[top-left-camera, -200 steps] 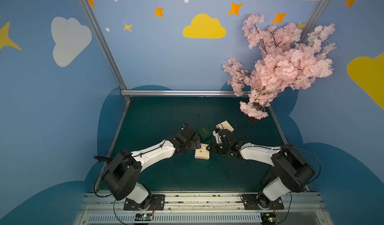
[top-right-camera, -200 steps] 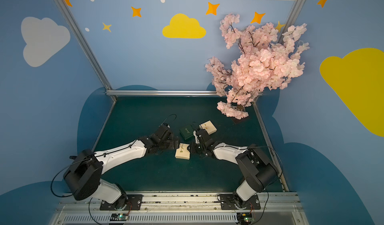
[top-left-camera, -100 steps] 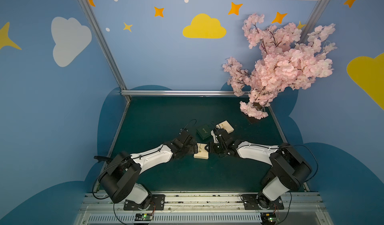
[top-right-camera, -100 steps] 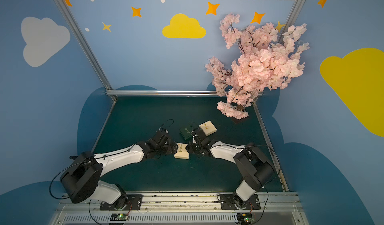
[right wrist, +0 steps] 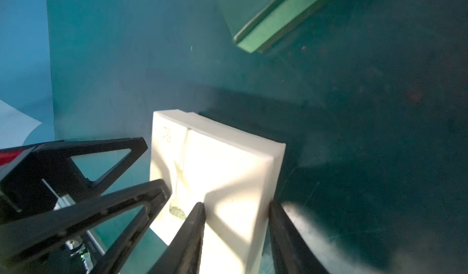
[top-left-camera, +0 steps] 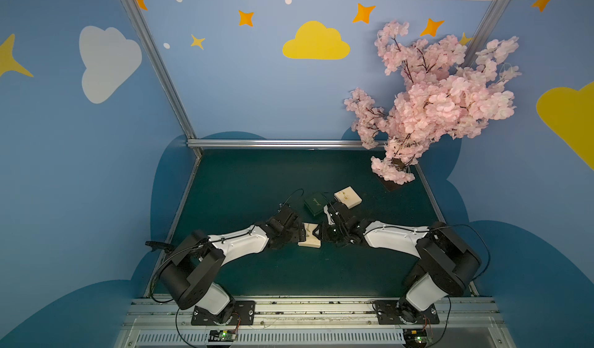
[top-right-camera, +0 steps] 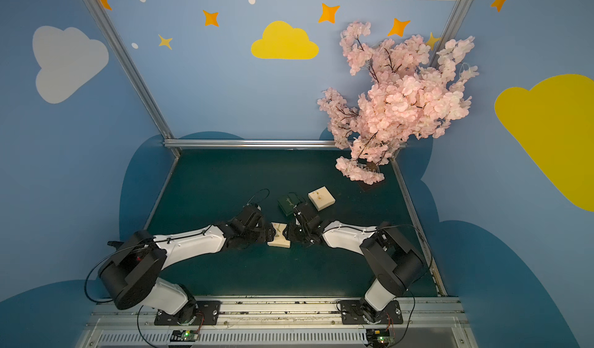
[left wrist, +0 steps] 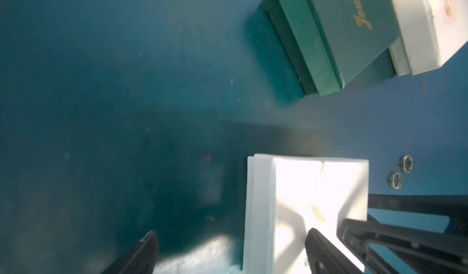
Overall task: Take the rings out of the lift-off lid box
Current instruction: Close the lid on the jewelry box, then move the jewelry box to the center of the board.
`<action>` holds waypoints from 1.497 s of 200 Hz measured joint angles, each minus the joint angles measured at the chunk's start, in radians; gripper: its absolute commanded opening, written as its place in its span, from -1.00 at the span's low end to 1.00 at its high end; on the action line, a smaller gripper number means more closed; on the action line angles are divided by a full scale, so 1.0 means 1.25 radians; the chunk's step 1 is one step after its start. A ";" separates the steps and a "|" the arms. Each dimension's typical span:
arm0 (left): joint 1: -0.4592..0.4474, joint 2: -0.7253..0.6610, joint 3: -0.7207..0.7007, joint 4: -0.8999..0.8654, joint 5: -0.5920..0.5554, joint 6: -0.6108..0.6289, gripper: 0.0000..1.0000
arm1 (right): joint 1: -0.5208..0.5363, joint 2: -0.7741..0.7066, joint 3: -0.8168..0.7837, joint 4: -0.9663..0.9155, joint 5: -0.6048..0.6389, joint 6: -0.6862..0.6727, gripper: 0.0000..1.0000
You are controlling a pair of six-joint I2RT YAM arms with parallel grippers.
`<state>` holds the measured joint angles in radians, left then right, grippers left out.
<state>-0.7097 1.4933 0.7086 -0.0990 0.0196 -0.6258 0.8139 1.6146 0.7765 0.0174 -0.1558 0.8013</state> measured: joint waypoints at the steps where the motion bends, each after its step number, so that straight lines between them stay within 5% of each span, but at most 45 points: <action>1: 0.000 -0.002 -0.001 0.000 -0.001 0.000 0.89 | 0.001 0.000 -0.001 0.000 0.000 0.001 -0.12; 86: 0.006 -0.257 -0.098 -0.021 -0.067 0.004 0.99 | 0.081 0.010 0.009 0.000 0.005 0.053 -0.12; 192: 0.060 -0.501 -0.191 -0.089 -0.137 0.003 0.99 | 0.100 0.249 0.269 0.019 -0.099 0.052 -0.14; 237: 0.078 -0.514 -0.191 -0.100 -0.140 0.003 0.99 | 0.082 0.272 0.351 -0.046 -0.111 -0.004 0.52; 299: 0.088 -0.486 -0.191 -0.100 -0.137 0.004 0.99 | -0.034 0.159 0.392 -0.263 -0.022 -0.148 0.68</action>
<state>-0.6003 0.8856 0.4702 -0.2245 -0.1516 -0.6212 0.7708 1.8137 1.2667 -0.3115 -0.1829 0.6159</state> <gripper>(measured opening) 0.994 0.832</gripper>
